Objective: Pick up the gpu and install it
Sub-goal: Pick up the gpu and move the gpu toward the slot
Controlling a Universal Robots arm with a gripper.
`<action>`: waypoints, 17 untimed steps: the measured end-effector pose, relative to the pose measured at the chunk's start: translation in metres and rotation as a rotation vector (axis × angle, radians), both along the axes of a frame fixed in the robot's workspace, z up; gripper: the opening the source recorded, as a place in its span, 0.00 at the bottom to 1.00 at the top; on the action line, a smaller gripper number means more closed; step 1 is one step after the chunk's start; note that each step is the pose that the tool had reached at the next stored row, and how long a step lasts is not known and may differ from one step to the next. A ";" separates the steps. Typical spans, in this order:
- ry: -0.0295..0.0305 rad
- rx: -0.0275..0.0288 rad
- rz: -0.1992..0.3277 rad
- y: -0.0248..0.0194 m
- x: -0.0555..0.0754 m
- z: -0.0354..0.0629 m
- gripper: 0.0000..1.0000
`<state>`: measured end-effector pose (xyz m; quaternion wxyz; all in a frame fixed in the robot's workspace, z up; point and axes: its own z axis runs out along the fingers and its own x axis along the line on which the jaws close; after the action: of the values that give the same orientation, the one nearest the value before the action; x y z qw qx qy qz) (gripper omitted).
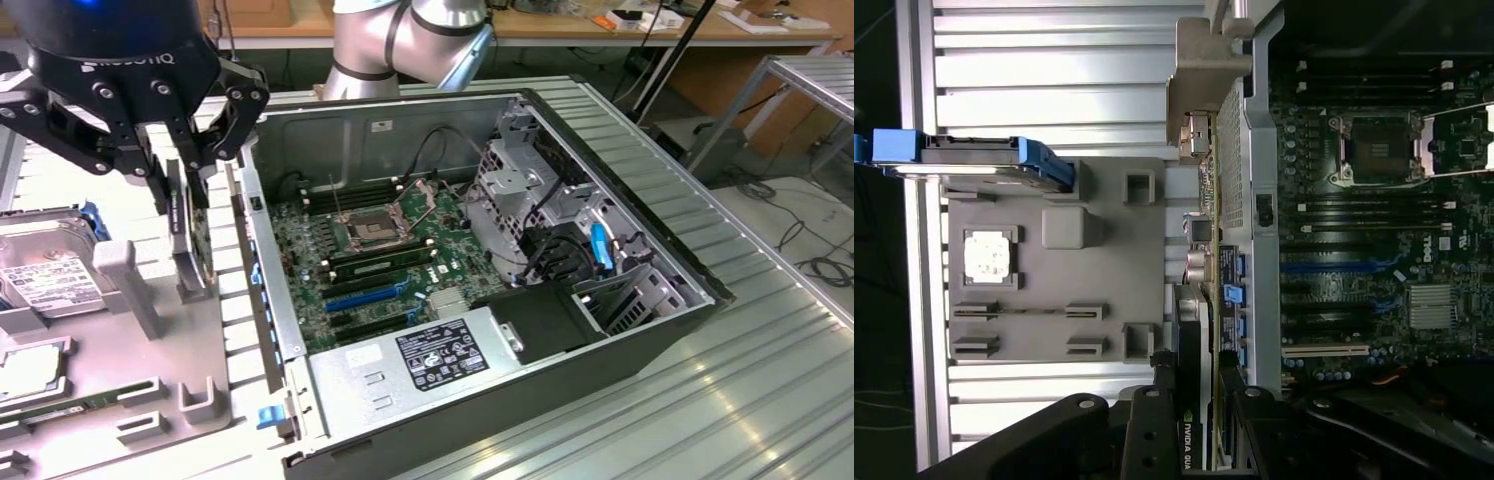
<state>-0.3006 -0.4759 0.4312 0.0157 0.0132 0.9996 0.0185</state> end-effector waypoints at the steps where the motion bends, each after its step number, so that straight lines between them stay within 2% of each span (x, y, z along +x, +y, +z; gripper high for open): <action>1: 0.0001 -0.0002 0.000 0.0000 0.001 0.0000 0.27; 17: 0.0014 -0.0019 0.000 0.0001 0.024 0.0000 0.27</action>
<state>-0.2768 -0.4759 0.4313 0.0150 0.0132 0.9996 0.0175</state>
